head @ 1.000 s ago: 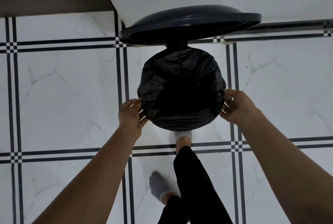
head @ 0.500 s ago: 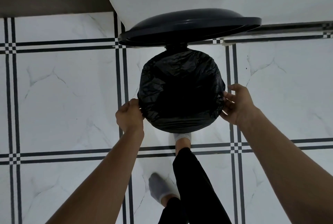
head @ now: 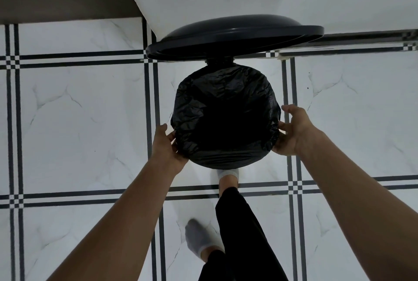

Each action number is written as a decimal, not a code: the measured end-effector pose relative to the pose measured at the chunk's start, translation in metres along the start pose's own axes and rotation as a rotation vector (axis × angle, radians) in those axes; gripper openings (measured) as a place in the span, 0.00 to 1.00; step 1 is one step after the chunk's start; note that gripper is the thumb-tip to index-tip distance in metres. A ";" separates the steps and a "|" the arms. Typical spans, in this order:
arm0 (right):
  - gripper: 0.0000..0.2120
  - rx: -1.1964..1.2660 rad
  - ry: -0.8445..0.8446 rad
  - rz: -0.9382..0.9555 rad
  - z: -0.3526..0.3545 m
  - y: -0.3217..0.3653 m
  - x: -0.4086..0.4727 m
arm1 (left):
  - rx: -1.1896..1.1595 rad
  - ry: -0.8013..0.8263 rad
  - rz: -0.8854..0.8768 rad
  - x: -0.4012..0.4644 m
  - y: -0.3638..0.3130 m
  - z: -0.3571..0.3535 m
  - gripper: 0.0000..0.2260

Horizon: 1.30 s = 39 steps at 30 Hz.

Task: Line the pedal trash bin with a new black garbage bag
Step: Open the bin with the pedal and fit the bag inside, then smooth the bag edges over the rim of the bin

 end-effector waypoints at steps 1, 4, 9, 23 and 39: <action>0.26 0.007 0.012 0.000 -0.003 -0.002 -0.001 | -0.012 0.003 0.000 0.001 0.001 0.001 0.21; 0.24 0.089 0.054 0.005 -0.013 -0.008 -0.006 | 0.016 -0.035 -0.032 0.005 -0.004 0.004 0.21; 0.23 0.183 0.088 0.029 -0.022 -0.010 -0.015 | -0.006 -0.024 0.014 -0.002 0.002 -0.008 0.20; 0.07 -0.039 -0.303 0.883 0.030 0.079 -0.120 | 0.519 -0.271 -1.357 -0.179 -0.097 -0.051 0.20; 0.33 -1.504 0.146 1.631 -0.102 0.124 -0.258 | 2.039 0.236 -1.609 -0.253 -0.078 -0.181 0.28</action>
Point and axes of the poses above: each hand's wrist, its own x-axis towards the middle knuckle, its own z-axis out of the back of the hand, y = z × x, the point moved 10 cm from there along x, towards the middle knuckle, and after that the axes turned 5 degrees about z, right-handed, at the moved point
